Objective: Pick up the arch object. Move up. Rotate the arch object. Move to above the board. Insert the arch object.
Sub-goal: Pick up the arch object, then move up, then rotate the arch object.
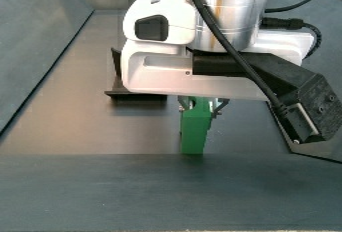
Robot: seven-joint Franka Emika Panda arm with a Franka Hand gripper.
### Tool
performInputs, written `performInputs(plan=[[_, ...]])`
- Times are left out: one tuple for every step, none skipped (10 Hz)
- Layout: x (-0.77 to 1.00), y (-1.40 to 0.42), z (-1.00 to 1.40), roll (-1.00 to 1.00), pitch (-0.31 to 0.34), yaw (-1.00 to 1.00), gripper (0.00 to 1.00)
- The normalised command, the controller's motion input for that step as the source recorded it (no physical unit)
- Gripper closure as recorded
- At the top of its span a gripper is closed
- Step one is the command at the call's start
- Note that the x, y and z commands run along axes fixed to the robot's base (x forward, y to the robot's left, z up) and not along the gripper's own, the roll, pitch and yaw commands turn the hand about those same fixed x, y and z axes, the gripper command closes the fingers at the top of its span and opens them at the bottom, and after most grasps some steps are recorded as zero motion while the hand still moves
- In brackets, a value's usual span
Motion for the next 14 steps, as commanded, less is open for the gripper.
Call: performInputs(plan=[[0.00, 0.00, 0.00, 0.00, 0.000, 0.00, 1.00], [0.00, 0.00, 0.83, 0.00, 0.000, 0.00, 1.00], [0.00, 0.02, 0.83, 0.00, -0.004, 0.00, 1.00], [-0.02, 0.02, 0.70, 0.01, 0.010, 0.00, 1.00], [-0.02, 0.01, 0.60, 0.01, 0.015, 0.00, 1.00], [-0.02, 0.00, 0.39, 0.02, 0.026, -0.01, 1.00], [-0.02, 0.00, 0.21, 0.03, 0.037, -0.01, 1.00], [-0.27, -1.00, 0.68, 0.00, 0.000, 0.00, 1.00], [-0.27, -1.00, 0.69, 0.02, -0.014, 0.02, 1.00], [-0.26, -1.00, 0.69, 0.04, -0.028, 0.03, 1.00], [-0.24, -1.00, 0.69, 0.06, -0.005, 0.03, 1.00], [-0.23, -1.00, 0.68, 0.07, 0.033, 0.03, 1.00], [-0.22, -1.00, 0.66, 0.09, 0.066, 0.03, 1.00], [-0.21, -1.00, 0.65, 0.10, 0.072, 0.03, 1.00]])
